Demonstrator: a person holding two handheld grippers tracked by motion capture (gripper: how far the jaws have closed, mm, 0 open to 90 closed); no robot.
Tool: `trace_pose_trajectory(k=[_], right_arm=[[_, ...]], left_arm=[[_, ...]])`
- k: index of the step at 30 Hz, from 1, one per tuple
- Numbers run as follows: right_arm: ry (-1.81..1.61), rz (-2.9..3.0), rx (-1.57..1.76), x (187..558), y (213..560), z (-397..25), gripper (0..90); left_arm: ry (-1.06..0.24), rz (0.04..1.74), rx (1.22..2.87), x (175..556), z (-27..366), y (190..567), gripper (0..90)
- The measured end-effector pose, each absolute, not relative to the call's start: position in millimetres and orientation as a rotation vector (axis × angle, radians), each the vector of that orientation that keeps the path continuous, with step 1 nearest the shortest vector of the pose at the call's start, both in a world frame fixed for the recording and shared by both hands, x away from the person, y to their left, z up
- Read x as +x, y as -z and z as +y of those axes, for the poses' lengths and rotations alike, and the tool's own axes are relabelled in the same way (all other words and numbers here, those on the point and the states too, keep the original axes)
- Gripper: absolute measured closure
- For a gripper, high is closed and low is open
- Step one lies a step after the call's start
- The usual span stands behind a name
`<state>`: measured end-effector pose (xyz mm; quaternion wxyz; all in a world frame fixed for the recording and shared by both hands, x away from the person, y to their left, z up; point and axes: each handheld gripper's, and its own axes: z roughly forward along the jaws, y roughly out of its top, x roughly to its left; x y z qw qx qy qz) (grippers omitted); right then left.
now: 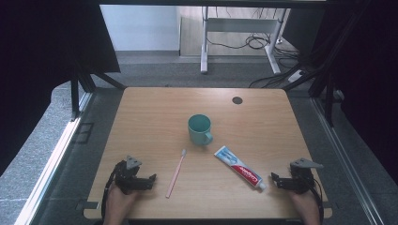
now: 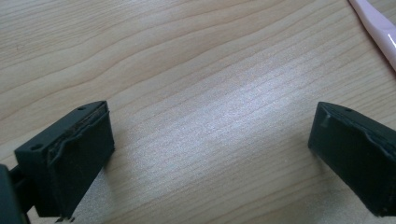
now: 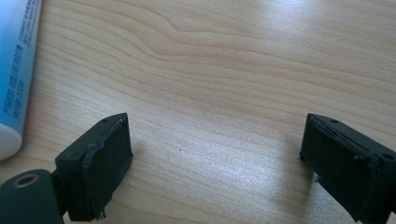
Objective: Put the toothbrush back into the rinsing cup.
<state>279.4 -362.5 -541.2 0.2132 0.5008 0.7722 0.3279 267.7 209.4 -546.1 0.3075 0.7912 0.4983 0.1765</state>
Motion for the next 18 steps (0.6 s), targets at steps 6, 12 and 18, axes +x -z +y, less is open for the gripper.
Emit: trace_pose_trajectory(k=[6,12,18], right_arm=[[-0.912,2.148,1.383,279.4,541.2,-362.3,8.9],[-0.915,2.151,1.381,279.2,541.1,-362.3,9.4],[-0.921,2.159,1.370,278.8,541.1,-362.2,10.1]], left_arm=[[-0.470,1.326,2.087,267.9,209.0,546.1,0.2],[-0.471,1.331,2.086,267.9,208.5,546.1,0.1],[-0.473,1.333,2.085,267.9,208.3,546.1,0.0]])
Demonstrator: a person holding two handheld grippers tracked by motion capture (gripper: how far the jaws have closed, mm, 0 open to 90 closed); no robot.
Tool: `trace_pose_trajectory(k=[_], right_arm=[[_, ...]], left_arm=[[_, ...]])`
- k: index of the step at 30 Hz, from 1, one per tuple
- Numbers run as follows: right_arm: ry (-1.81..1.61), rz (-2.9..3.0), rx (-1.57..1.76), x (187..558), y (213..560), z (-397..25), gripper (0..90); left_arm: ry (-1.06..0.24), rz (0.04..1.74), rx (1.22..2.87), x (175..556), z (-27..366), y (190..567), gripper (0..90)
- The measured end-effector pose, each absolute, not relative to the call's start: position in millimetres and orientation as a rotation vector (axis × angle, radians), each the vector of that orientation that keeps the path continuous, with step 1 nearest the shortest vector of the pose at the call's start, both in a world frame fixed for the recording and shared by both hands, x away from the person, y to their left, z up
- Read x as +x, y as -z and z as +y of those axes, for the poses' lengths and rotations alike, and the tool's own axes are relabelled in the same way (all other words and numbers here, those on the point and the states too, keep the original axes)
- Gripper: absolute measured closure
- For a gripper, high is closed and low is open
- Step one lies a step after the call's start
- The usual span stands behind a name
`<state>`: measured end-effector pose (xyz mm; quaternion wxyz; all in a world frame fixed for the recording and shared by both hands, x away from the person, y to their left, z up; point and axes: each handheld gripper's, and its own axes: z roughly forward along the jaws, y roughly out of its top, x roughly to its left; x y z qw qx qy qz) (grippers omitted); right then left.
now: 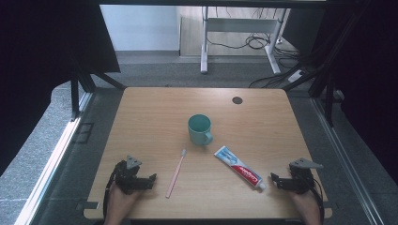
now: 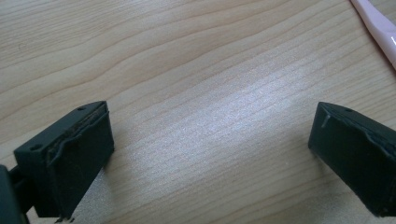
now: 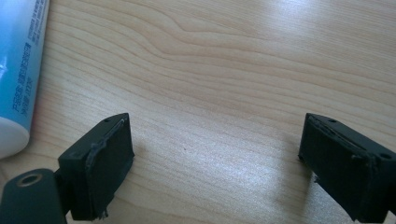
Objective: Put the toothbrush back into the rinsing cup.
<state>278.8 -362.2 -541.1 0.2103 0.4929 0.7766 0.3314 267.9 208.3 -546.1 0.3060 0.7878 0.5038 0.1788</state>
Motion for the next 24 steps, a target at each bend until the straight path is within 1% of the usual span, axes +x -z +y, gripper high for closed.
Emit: trace_pose_trajectory(k=[18,19,22,24], right_arm=[[-0.929,2.168,1.358,278.3,540.9,-362.0,10.9],[-0.929,2.168,1.358,278.3,540.9,-362.0,10.9],[-0.924,2.169,1.358,278.4,541.0,-361.5,10.4],[-0.923,2.168,1.359,278.4,541.0,-361.4,10.3]], left_arm=[[-0.471,1.333,2.092,268.5,207.9,545.4,0.0],[-0.471,1.333,2.092,268.5,207.9,545.4,0.6],[-0.451,1.351,2.111,269.7,205.1,540.7,6.2],[-0.437,1.350,2.130,270.3,201.8,539.0,6.5]])
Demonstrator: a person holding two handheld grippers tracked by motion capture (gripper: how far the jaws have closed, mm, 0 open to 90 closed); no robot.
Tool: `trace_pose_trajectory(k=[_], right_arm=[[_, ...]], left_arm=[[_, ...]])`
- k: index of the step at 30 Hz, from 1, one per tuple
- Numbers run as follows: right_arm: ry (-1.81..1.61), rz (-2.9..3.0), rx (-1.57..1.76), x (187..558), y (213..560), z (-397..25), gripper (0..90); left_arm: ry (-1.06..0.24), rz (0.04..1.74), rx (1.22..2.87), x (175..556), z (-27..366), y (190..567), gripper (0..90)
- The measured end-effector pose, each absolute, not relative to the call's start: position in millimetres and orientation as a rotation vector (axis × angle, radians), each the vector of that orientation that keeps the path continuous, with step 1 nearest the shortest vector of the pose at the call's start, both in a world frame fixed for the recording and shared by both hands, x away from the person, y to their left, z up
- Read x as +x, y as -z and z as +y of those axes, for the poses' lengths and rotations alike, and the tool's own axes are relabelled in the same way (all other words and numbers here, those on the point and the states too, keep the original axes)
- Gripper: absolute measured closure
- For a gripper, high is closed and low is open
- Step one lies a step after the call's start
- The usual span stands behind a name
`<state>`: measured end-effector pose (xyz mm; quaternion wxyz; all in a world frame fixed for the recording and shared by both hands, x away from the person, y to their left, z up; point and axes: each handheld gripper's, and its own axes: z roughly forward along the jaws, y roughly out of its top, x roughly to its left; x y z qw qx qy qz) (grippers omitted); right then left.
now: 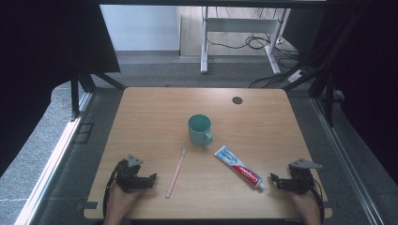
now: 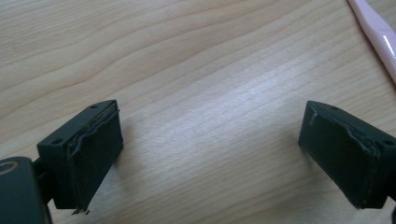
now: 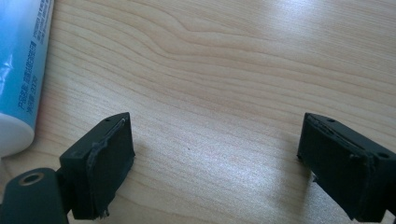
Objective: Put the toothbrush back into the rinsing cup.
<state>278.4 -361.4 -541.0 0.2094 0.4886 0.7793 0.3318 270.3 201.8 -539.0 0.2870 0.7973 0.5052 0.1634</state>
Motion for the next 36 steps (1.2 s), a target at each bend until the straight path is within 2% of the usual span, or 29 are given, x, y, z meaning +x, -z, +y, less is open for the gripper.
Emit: trace_pose_trajectory(k=[8,21,36], right_arm=[[-0.923,2.167,1.359,278,541,-361,10.4],[-0.921,2.164,1.362,278,541,-361,10.4],[-0.920,2.161,1.365,278,541,-361,10.4]], left_arm=[[-0.390,1.343,2.185,274,191,532,14.5],[-0.334,1.337,2.270,283,184,516,20.4],[-0.201,1.371,2.407,303,166,493,25.5]])
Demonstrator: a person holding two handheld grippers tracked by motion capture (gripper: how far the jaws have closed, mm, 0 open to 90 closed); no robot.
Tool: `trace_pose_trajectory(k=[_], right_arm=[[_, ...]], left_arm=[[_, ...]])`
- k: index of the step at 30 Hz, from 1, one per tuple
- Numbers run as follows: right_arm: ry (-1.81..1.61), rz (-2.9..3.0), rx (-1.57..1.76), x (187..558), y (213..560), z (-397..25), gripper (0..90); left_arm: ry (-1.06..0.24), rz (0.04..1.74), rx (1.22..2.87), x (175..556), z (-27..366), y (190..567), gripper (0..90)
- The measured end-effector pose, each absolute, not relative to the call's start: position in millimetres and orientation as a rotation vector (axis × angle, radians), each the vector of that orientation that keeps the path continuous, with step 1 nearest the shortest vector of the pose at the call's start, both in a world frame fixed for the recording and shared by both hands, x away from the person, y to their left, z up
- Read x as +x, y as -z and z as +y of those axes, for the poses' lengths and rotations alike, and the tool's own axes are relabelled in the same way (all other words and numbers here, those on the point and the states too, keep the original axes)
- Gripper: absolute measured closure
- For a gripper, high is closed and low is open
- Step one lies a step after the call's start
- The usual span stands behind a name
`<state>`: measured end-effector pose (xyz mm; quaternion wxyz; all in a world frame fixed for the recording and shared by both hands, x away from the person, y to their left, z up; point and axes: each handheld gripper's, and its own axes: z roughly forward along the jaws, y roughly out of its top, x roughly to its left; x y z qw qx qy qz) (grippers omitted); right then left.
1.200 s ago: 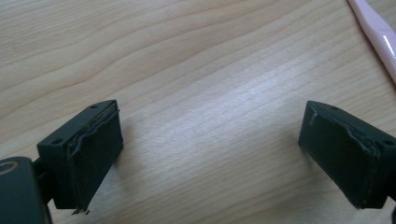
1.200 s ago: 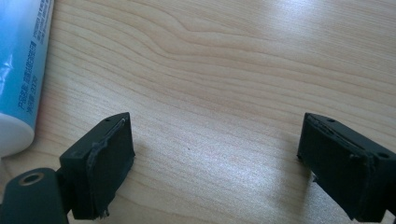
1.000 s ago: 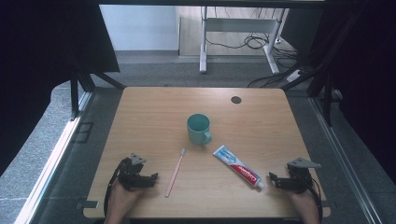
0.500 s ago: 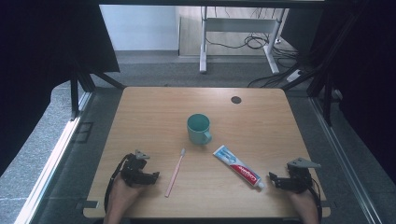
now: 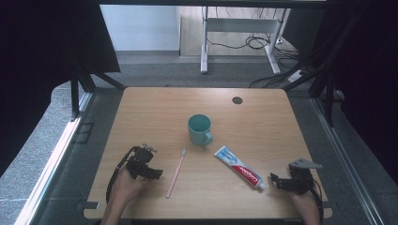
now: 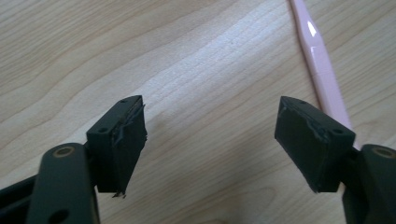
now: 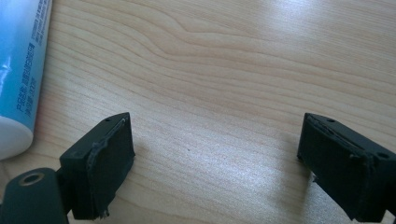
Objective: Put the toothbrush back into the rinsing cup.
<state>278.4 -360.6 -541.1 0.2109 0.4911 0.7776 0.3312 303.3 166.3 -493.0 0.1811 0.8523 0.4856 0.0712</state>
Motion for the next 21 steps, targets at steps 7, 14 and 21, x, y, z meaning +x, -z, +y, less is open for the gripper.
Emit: trace_pose_trajectory(k=[7,14,21], right_arm=[[-0.920,2.161,1.365,278,541,-361,10.4],[-0.919,2.160,1.365,278,541,-361,10.4],[-0.919,2.161,1.365,278,541,-361,10.4]], left_arm=[[-0.148,1.398,2.448,311,157,486,31.1],[-0.086,1.418,2.478,320,146,481,36.4],[-0.012,1.418,2.500,330,130,479,42.9]])
